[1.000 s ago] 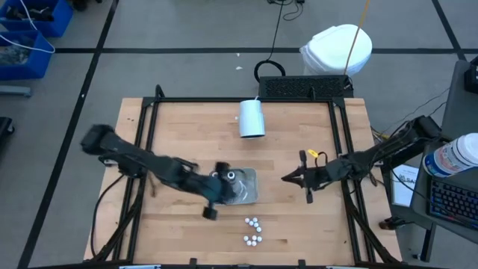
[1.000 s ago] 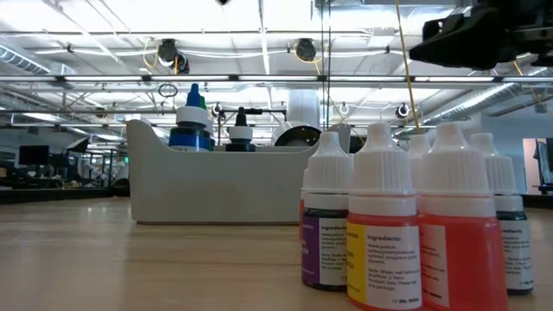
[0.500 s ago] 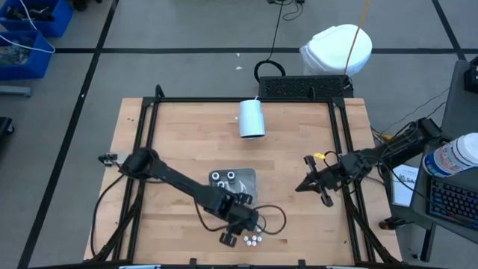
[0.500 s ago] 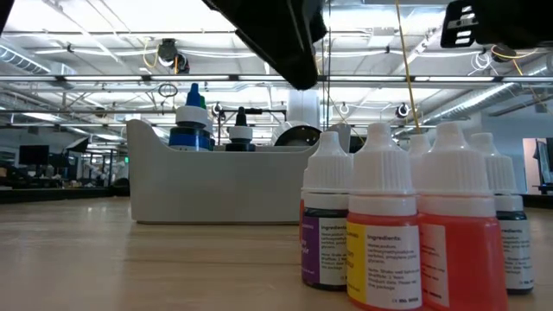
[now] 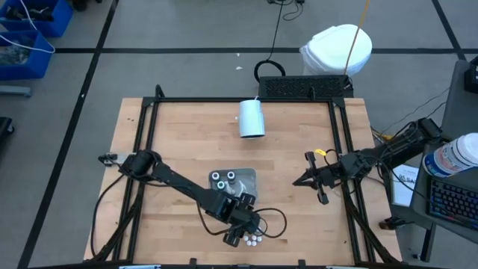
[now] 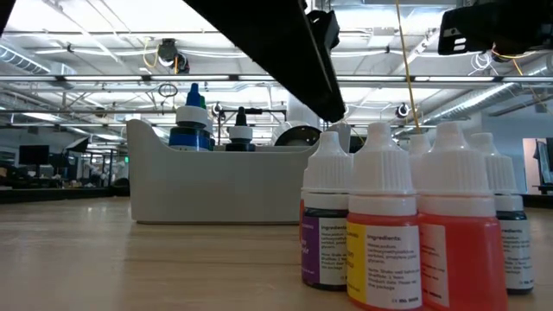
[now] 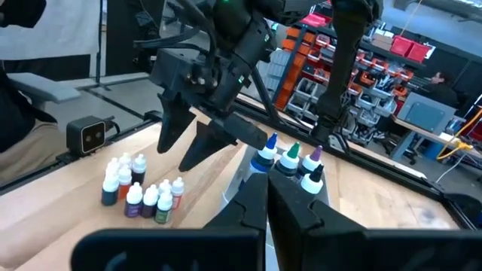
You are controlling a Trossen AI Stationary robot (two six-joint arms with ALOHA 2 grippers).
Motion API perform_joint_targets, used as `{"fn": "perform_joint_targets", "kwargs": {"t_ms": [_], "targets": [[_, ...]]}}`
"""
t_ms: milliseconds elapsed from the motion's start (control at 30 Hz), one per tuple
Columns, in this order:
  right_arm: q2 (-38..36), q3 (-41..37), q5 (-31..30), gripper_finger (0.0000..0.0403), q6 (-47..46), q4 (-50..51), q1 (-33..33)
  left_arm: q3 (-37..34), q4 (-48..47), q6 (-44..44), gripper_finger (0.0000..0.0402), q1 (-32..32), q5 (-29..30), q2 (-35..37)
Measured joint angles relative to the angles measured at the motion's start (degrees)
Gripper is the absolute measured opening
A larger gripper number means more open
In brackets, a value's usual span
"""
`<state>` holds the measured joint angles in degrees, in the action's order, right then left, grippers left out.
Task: Pick & Place food coloring
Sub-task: Put the orange food coloring bottle into the gray bin
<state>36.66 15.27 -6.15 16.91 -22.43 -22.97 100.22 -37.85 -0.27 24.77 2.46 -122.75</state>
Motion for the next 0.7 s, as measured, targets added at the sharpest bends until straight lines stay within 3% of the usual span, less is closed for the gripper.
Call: {"fn": "perform_joint_targets", "kwargs": {"t_ms": [700], "targets": [[0.00, 0.07, -0.06, 0.0001, 0.30, -1.19, 0.00, -0.33, 1.94, 2.78, 0.0223, -0.82, -2.42, -2.35]]}}
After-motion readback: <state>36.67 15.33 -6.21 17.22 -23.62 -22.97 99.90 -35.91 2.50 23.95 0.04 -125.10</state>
